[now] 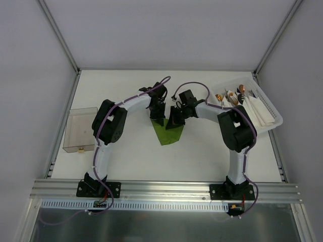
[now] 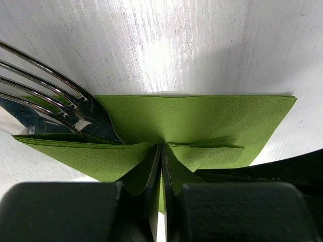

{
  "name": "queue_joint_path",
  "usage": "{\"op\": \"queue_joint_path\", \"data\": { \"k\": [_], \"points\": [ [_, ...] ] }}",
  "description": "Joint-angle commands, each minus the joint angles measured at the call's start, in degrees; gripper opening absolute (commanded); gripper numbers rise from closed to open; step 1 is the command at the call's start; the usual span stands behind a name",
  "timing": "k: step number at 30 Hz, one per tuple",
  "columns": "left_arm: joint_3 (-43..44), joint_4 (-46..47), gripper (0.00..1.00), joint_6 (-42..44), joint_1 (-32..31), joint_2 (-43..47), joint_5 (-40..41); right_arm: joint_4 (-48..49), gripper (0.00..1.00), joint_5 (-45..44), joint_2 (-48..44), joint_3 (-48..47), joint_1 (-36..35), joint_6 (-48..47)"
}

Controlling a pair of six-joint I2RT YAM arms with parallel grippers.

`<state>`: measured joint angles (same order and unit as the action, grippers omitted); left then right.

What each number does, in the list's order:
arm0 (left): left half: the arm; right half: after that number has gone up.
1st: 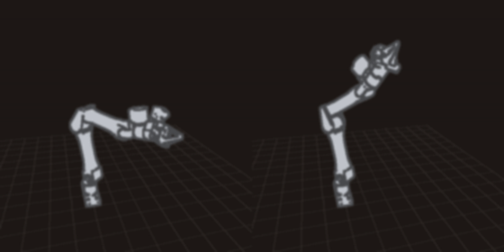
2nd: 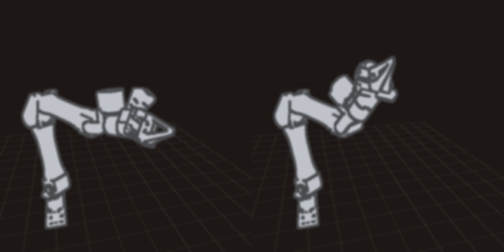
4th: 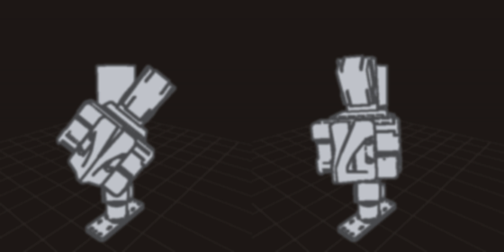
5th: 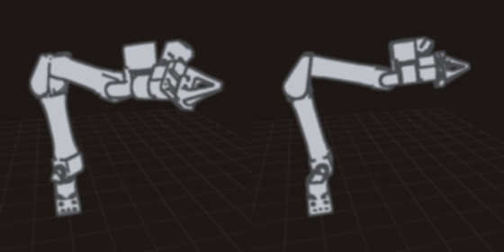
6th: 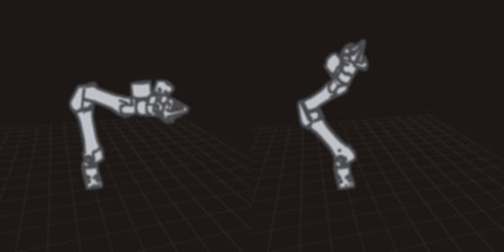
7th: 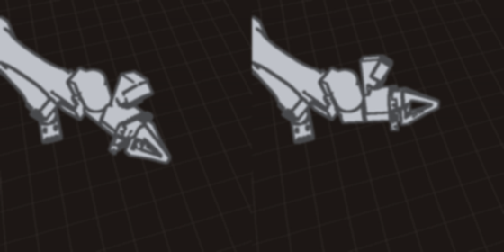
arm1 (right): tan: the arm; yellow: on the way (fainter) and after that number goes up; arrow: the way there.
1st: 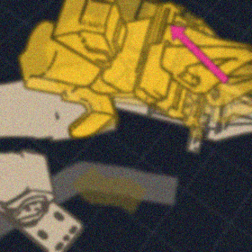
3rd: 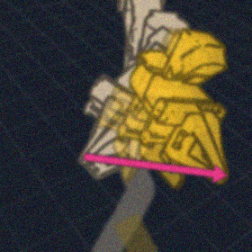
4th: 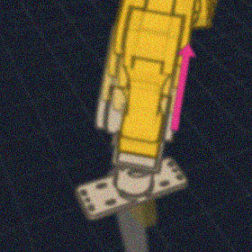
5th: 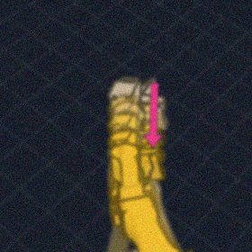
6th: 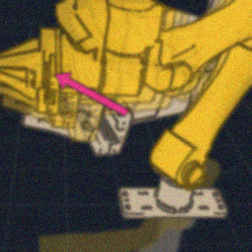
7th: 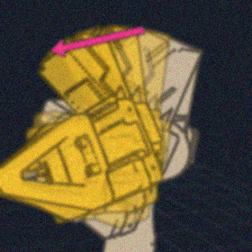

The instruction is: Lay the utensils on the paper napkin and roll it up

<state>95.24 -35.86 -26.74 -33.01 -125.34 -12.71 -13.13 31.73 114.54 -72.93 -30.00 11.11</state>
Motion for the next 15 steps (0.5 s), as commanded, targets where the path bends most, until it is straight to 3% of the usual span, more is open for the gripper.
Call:
{"op": "queue_joint_path", "data": {
  "k": [1,15],
  "points": [
    [-0.4,-3.1,0.03,1.7,-0.4,-2.2,3.0,1.9,0.0,0.4,0.5,-1.8,-0.7,0.5],
    [-0.3,-3.0,0.0,0.7,-0.2,-2.9,2.2,4.7,0.0,1.5,3.9,-1.3,-1.6,4.0]
  ]
}}
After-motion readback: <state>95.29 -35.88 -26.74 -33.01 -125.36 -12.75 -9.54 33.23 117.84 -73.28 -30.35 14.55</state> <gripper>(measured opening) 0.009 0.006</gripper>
